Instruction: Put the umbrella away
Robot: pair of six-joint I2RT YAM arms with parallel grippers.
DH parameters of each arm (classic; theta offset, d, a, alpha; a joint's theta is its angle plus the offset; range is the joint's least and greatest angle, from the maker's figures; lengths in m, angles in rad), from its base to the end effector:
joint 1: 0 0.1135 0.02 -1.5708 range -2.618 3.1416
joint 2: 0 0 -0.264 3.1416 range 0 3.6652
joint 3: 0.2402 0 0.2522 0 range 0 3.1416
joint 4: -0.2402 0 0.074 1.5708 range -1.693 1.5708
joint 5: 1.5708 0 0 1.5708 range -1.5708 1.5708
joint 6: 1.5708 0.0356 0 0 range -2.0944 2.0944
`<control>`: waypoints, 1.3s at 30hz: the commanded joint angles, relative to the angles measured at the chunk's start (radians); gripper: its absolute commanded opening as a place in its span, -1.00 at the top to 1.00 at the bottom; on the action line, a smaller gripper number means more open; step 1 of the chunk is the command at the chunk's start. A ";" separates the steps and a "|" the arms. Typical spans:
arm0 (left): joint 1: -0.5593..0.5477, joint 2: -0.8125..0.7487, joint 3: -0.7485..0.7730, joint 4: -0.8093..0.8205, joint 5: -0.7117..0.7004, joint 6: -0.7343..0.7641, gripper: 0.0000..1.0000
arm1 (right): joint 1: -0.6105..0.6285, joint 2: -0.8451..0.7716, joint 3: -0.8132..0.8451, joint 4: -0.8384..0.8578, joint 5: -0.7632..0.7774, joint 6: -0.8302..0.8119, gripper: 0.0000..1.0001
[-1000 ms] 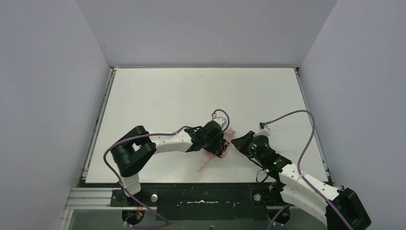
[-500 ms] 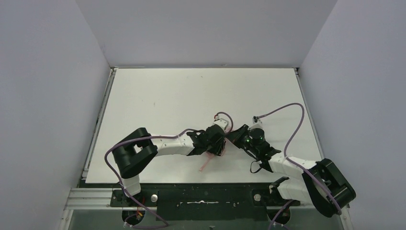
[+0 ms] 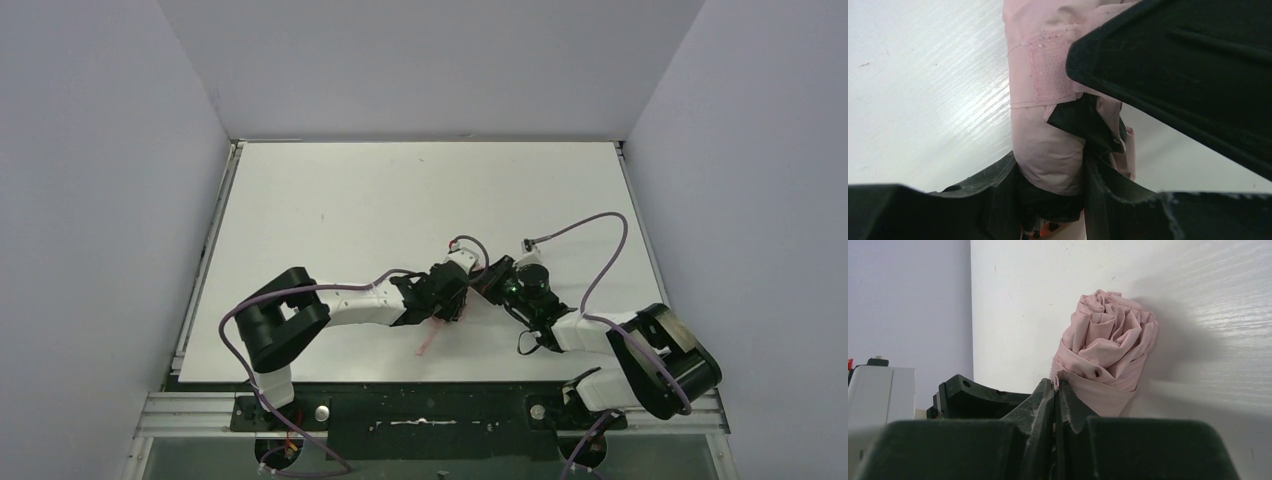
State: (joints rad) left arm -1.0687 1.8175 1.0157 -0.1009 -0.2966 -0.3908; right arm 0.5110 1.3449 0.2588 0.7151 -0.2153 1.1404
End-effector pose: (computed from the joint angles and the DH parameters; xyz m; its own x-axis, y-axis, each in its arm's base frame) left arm 0.1847 -0.3148 0.1504 -0.6354 0.4005 -0.6602 0.5506 0.8344 -0.0239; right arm 0.1964 0.1189 0.1426 -0.7240 0.6119 -0.3185 0.0156 0.4760 0.8793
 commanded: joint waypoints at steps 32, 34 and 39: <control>-0.070 0.085 -0.089 -0.223 0.107 0.101 1.00 | -0.003 0.246 0.120 0.289 -0.001 0.056 0.70; -0.070 0.071 -0.093 -0.222 0.113 0.111 1.00 | -0.009 0.212 0.117 0.219 0.034 0.046 0.65; -0.070 0.002 -0.106 -0.211 0.117 0.162 1.00 | -0.058 0.075 0.141 0.000 0.066 -0.011 0.49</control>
State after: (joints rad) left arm -1.1065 1.8000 0.9890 -0.0853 -0.3317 -0.2848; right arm 0.4957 1.5402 0.3630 0.8684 -0.2306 1.1992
